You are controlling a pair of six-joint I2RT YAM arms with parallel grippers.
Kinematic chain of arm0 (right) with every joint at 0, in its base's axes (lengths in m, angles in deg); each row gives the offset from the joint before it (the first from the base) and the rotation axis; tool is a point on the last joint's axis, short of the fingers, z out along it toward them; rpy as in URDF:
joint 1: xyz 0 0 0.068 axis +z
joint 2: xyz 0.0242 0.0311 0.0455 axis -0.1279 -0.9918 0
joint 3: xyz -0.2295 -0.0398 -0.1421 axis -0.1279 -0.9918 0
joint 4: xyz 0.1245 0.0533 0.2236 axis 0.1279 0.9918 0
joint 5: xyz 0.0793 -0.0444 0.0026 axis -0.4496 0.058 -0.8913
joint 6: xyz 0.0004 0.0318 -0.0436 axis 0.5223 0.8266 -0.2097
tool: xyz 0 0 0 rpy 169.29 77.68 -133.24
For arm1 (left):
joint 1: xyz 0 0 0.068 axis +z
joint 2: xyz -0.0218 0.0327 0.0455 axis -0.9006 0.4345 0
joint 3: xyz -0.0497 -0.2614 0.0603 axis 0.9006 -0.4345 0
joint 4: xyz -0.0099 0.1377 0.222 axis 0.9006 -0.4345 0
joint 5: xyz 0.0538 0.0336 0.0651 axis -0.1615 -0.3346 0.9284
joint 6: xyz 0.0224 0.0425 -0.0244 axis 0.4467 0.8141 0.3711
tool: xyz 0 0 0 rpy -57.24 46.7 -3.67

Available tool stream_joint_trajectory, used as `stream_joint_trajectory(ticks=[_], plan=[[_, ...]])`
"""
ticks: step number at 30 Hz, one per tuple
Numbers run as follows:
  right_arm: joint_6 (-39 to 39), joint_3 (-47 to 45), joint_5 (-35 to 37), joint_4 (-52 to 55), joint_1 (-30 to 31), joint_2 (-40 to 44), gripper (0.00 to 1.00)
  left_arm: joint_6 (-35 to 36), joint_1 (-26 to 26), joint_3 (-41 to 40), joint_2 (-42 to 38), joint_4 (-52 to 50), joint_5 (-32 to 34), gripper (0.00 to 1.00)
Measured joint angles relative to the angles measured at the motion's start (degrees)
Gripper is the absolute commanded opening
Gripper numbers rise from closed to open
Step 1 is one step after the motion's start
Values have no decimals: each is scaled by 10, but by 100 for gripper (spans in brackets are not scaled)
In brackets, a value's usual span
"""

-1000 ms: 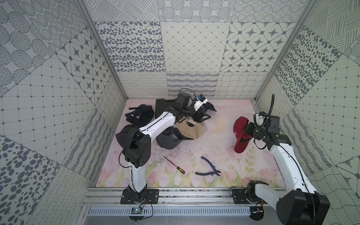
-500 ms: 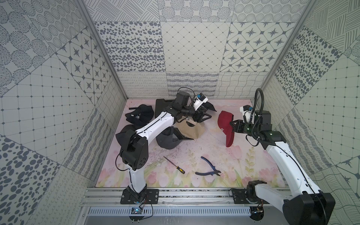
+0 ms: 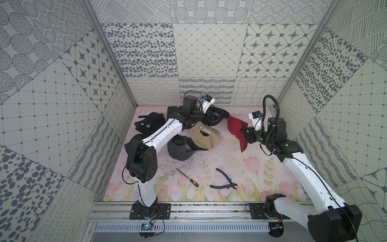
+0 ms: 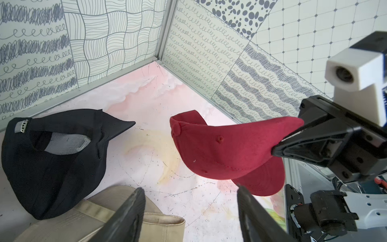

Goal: Open the adjustable buckle of the baseball cap
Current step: Pick up the baseball cap from the center of the board.

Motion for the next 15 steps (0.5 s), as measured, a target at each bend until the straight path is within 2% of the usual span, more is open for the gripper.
stream_joint_trajectory(ticks=[8,15], plan=[[-63,-24,50,-51,47,-3,0,-43,15,-3,0,4,-2,71],[-113,-62,69,-102,63,-3,0,-72,28,-8,-2,5,-9,71]])
